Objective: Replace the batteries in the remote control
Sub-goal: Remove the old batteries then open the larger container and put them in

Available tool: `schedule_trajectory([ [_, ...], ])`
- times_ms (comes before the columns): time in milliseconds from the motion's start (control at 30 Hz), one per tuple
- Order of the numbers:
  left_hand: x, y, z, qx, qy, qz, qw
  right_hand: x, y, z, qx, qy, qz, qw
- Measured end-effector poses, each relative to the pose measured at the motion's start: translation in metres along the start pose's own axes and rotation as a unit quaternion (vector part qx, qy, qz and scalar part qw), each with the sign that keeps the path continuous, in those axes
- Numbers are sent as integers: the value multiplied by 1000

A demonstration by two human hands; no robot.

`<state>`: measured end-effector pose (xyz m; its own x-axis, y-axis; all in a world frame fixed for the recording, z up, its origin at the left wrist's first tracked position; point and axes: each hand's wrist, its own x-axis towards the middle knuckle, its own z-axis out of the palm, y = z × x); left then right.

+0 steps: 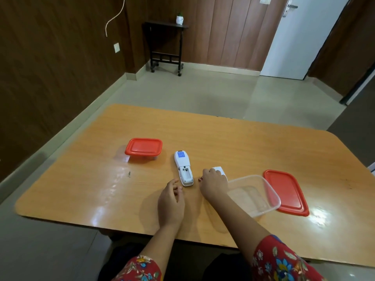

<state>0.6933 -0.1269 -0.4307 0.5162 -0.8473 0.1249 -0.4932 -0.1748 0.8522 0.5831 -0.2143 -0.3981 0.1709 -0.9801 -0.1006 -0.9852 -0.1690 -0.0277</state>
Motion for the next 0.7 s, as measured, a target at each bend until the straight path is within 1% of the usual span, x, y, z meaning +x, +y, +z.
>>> schedule_trajectory([
  [100,1,-3,1,3,1,8,1000,8,1,-1,101,-65,25,992],
  [200,3,-4,2,1,4,13,1000,11,3,-4,159,-106,1,982],
  [300,4,-7,2,0,4,20,1000,3,6,-12,188,-94,-11,977],
  [333,4,-9,2,1,4,34,999,-2,9,-16,213,-77,-14,974],
  [400,3,-9,2,10,-6,82,997,-16,24,-24,302,-22,-6,953],
  [467,-1,-7,3,36,-31,164,985,-31,50,-30,373,37,27,927],
  [500,-4,-6,3,54,-51,207,975,-37,65,-30,391,52,47,918],
  [567,-10,-4,5,83,-102,267,955,-48,94,-26,391,48,80,916],
  [600,-13,-2,6,94,-129,283,946,-51,103,-24,377,32,93,921],
  [633,-17,3,8,100,-155,282,942,-54,111,-21,363,14,101,926],
  [700,-24,14,14,77,-190,233,950,-57,115,-17,343,-11,105,933],
])
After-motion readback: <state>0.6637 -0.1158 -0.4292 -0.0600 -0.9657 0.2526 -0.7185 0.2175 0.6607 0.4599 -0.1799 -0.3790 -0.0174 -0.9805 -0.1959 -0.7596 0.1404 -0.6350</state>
